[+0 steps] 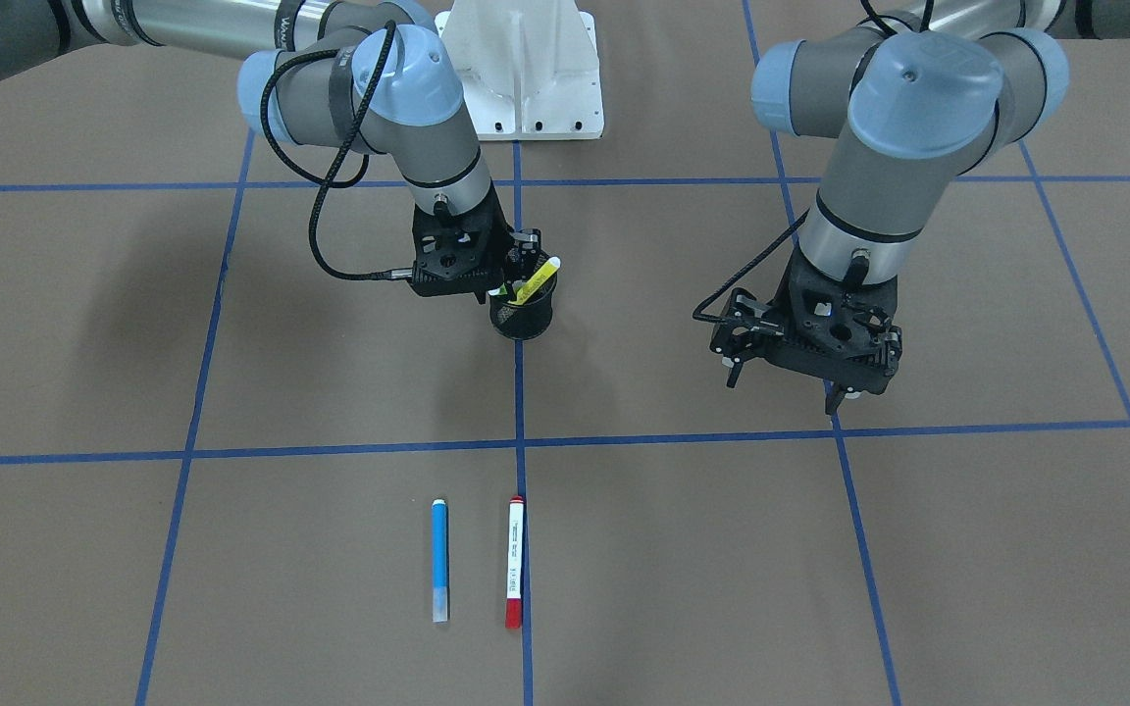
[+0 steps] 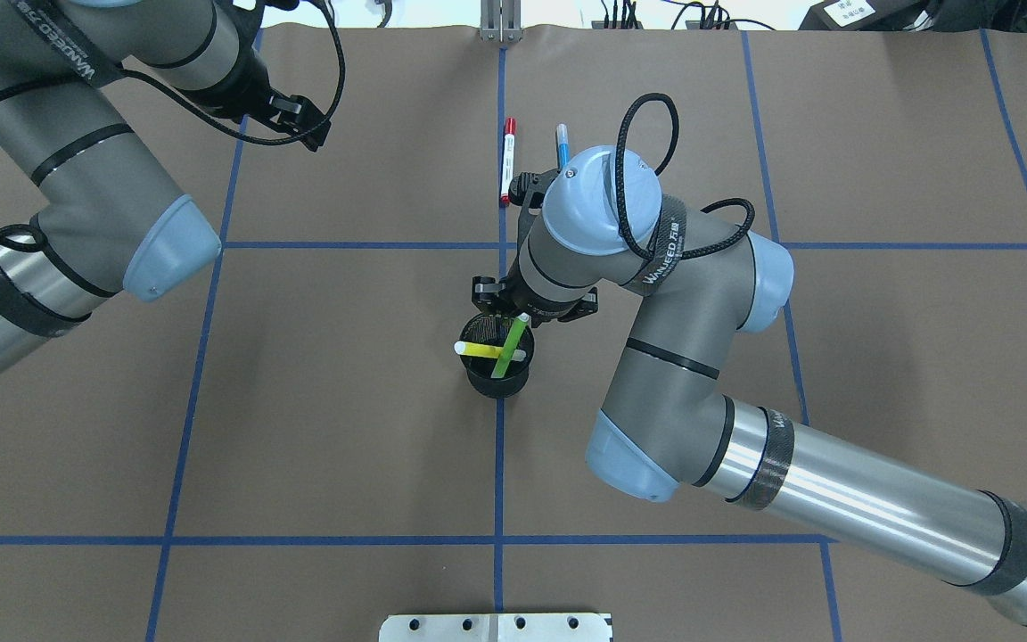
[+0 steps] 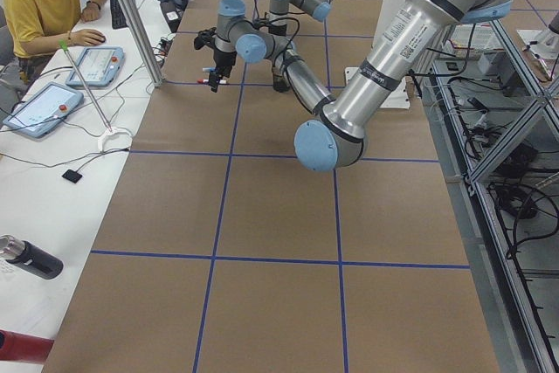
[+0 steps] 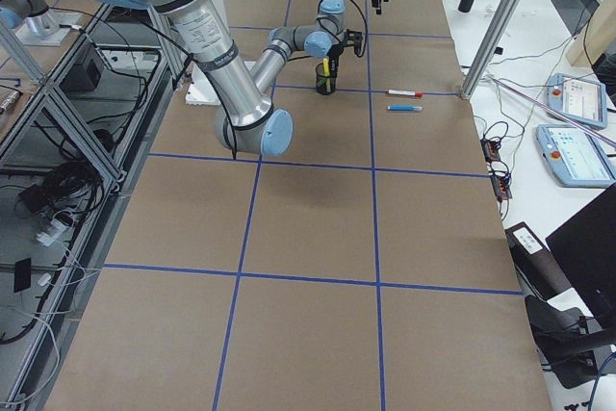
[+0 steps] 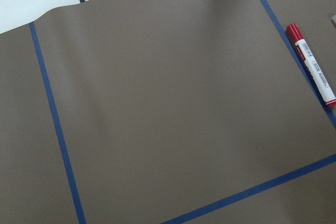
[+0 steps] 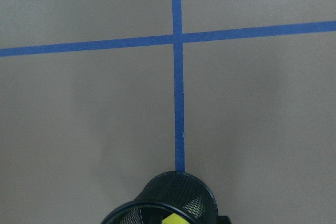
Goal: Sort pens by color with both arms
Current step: 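Lower the right gripper into the cup and grasp the green marker, then lift the green marker out of the cup with the right gripper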
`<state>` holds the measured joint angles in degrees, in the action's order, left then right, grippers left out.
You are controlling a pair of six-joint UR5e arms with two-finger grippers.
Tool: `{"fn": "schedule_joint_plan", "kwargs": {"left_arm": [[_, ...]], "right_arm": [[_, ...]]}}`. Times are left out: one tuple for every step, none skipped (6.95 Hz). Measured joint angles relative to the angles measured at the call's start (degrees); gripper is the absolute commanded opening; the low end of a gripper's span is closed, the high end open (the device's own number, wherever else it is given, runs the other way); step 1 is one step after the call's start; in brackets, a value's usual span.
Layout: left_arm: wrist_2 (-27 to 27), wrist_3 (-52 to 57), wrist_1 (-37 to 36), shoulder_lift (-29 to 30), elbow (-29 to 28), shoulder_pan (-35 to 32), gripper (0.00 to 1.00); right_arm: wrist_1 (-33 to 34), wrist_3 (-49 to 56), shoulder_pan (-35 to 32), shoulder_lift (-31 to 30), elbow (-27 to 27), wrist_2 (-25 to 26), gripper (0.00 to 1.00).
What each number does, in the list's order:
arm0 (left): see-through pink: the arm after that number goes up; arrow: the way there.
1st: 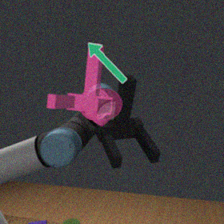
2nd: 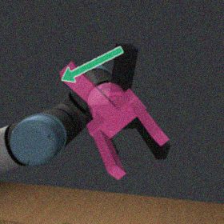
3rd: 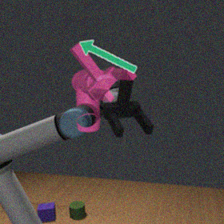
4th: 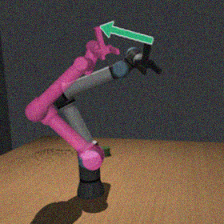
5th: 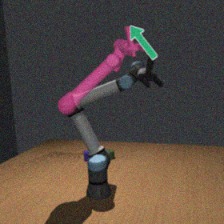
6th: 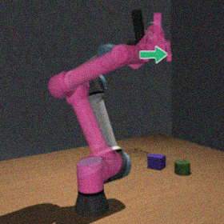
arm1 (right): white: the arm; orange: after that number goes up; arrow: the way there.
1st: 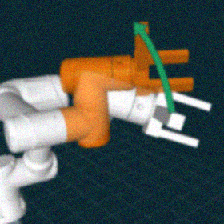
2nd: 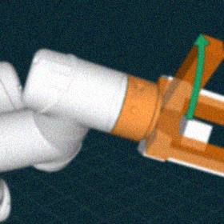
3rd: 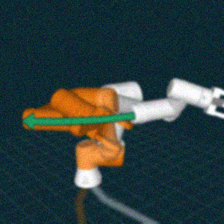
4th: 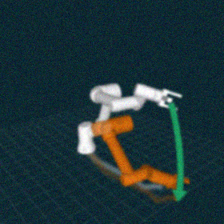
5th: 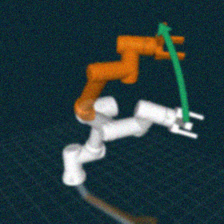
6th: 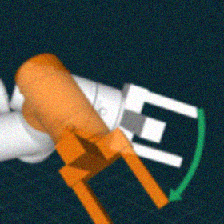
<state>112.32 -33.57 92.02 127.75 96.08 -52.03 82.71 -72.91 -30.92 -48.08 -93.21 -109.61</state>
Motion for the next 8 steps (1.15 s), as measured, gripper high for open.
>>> {"fn": "schedule_joint_plan", "kwargs": {"left_arm": [[0.0, 0.0, 0.0, 0.0, 0.0, 0.0, 0.99], [0.0, 0.0, 0.0, 0.0, 0.0, 0.1, 0.99], [0.0, 0.0, 0.0, 0.0, 0.0, 0.1, 0.99], [0.0, 0.0, 0.0, 0.0, 0.0, 0.1, 0.99], [0.0, 0.0, 0.0, 0.0, -0.1, 0.1, 0.99], [0.0, 0.0, 0.0, 0.0, -0.1, 0.1, 0.99], [0.0, 0.0, 0.1, 0.0, -0.1, 0.1, 0.99], [0.0, 0.0, 0.1, 0.0, -0.1, 0.1, 0.99]], "right_arm": [[0.0, 0.2, 0.0, 0.0, 0.0, 0.3, 0.36], [0.0, 0.3, 0.0, 0.1, 0.0, 0.5, 0.29], [0.0, 0.3, 0.0, 0.1, -0.1, 0.5, 0.23], [0.0, 0.4, 0.0, 0.1, -0.2, 0.5, 0.16], [0.0, 0.4, 0.0, 0.1, -0.4, 0.5, 0.10], [0.0, 0.4, 0.0, 0.1, -0.6, 0.5, 0.07], [0.2, 0.4, -0.2, 0.0, -1.5, 0.4, 0.01], [1.1, 0.3, -0.7, -0.2, -3.5, 0.4, 0.00]]}}
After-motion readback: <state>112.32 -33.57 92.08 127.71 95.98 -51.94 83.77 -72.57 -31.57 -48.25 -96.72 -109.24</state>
